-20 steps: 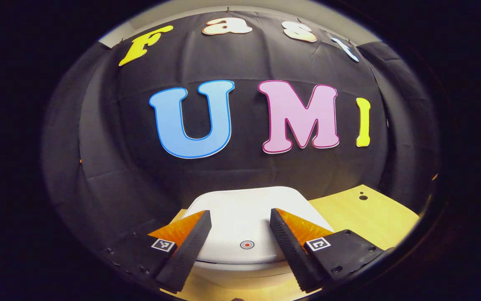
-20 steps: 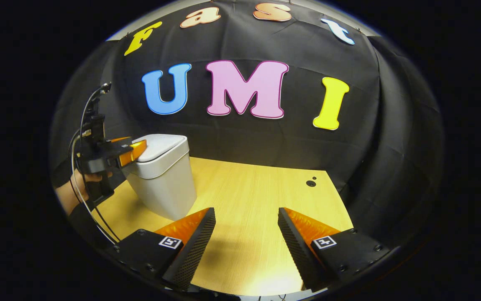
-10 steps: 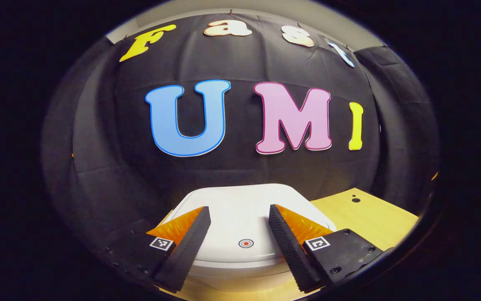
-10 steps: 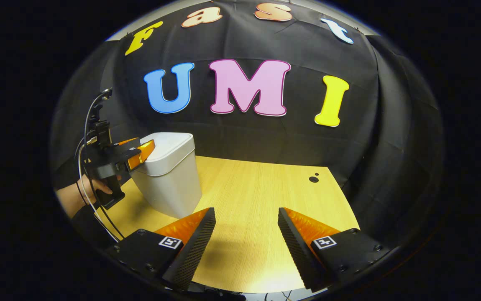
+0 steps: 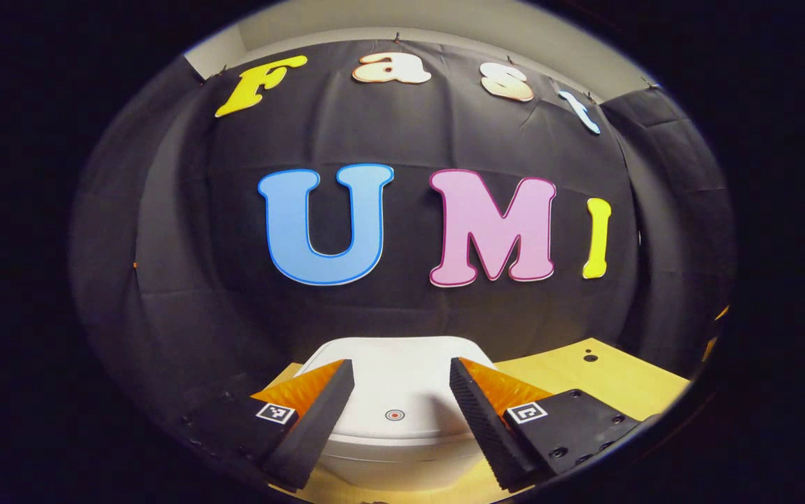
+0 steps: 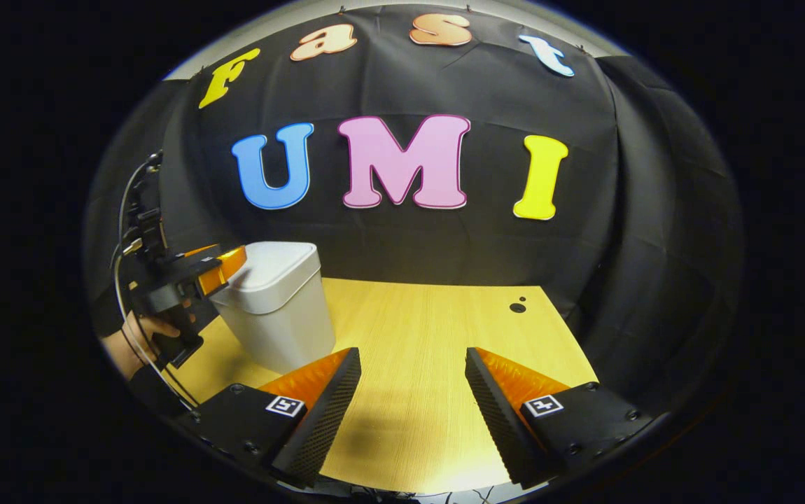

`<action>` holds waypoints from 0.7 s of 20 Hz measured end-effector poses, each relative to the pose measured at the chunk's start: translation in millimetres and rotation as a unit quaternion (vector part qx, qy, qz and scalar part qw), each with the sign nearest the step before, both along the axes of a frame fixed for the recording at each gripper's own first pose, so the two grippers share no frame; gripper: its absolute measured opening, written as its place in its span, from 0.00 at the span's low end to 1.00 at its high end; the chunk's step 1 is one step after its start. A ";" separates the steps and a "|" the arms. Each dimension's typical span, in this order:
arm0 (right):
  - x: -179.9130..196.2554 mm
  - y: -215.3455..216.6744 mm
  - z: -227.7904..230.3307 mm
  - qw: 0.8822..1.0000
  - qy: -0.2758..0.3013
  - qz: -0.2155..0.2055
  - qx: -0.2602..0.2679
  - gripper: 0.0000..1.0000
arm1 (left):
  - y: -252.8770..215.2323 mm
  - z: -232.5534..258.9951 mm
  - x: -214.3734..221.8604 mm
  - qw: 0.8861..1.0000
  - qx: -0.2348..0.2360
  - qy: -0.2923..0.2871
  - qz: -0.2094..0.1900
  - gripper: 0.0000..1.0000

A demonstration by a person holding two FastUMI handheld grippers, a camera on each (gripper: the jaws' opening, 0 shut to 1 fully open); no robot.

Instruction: Press the lid of the desktop garbage bin to open it, pick up the crumpled paper on the desktop and throw it into the bin, then pick up the pop can on the desktop and drop it into the bin, and finally close the garbage bin lid.

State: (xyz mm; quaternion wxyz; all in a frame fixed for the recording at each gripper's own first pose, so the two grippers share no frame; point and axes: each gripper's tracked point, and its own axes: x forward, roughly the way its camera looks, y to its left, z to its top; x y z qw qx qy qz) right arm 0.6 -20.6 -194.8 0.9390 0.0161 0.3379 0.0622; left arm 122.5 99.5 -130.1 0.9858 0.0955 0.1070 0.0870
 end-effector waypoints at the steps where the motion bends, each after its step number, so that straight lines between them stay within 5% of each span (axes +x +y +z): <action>1: 0.9 1.5 5.3 1.000 -0.008 -0.003 0.006 0.97 | -8.5 11.3 -7.6 1.000 0.011 -0.009 -0.007 0.94; 10: -22.2 19.6 86.2 0.984 -0.175 -0.016 0.009 0.96 | -91.1 78.3 -111.8 0.997 0.019 -0.066 -0.047 0.93; 14: -42.6 33.4 91.9 0.980 -0.199 0.000 -0.009 0.96 | -115.7 78.7 -153.5 0.995 0.004 -0.078 -0.060 0.95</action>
